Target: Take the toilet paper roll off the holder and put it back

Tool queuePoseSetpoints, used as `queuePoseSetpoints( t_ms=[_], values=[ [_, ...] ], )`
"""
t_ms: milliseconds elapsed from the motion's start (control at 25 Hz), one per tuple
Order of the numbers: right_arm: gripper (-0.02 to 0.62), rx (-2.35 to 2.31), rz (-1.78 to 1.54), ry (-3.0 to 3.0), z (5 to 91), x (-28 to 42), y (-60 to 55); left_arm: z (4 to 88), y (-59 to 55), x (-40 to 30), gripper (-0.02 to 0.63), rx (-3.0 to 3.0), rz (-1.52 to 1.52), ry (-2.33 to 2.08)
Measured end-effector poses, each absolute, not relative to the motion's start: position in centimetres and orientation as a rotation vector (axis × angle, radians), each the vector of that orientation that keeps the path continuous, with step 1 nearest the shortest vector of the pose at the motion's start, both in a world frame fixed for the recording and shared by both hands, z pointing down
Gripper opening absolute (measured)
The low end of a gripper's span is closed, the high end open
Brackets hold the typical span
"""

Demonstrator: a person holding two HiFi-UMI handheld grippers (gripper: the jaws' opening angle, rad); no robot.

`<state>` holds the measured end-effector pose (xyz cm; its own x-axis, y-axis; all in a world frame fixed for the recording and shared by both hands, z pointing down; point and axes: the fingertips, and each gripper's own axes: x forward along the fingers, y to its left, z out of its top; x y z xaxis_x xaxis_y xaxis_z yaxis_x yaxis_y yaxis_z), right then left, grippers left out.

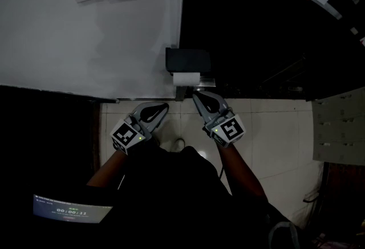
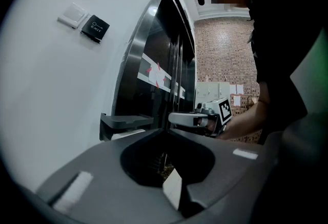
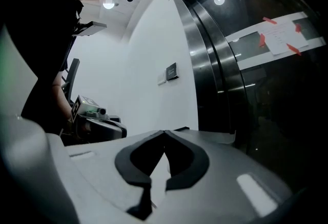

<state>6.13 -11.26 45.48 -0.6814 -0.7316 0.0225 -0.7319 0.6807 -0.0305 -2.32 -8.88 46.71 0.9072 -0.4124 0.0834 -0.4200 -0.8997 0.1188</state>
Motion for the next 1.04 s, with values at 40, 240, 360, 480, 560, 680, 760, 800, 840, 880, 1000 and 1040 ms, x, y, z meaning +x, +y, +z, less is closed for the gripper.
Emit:
queuePoseSetpoints(
  t_ms=[40,240,360,480,560,680,760,800,840,880,1000,1040],
  values=[
    [0.0,1.245,0.049,-2.878,45.4,6.0,-11.2,46.8,-8.9,-2.3,0.005,2.942,0.081,-0.644],
    [0.0,1.231,0.062,-2.869,45.3,5.6,-10.9,46.9,-9.0,-2.2,0.005,2.955,0.079,-0.644],
    [0.0,1.22,0.075,-2.872,45.4,5.4,-10.7,46.7,-8.8,-2.2,0.005,2.949,0.083,-0.641],
    [0.0,1.209,0.088,-2.877,45.6,5.2,-10.4,46.5,-8.7,-2.2,0.005,2.936,0.096,-0.638],
    [0.0,1.211,0.097,-2.88,45.7,5.1,-10.3,46.6,-8.7,-2.2,0.005,2.936,0.098,-0.639],
    [0.0,1.214,0.116,-2.887,45.6,5.1,-10.2,46.9,-8.7,-2.3,0.005,2.949,0.087,-0.639],
    [0.0,1.21,0.123,-2.899,45.7,5.0,-10.2,46.6,-8.5,-2.2,0.005,2.935,0.096,-0.635],
    [0.0,1.209,0.126,-2.901,45.7,5.0,-10.2,46.6,-8.5,-2.2,0.005,2.934,0.095,-0.634],
    [0.0,1.209,0.133,-2.894,45.8,5.1,-10.2,46.7,-8.5,-2.2,0.005,2.941,0.09,-0.634],
    [0.0,1.21,0.141,-2.885,45.8,5.1,-10.3,46.8,-8.6,-2.2,0.005,2.947,0.086,-0.635],
    [0.0,1.222,0.157,-2.878,45.9,5.3,-10.5,46.9,-8.6,-2.4,0.005,2.945,0.09,-0.637],
    [0.001,1.228,0.16,-2.878,46.0,5.3,-10.6,47.0,-8.6,-2.4,0.005,2.943,0.092,-0.638]
  ],
)
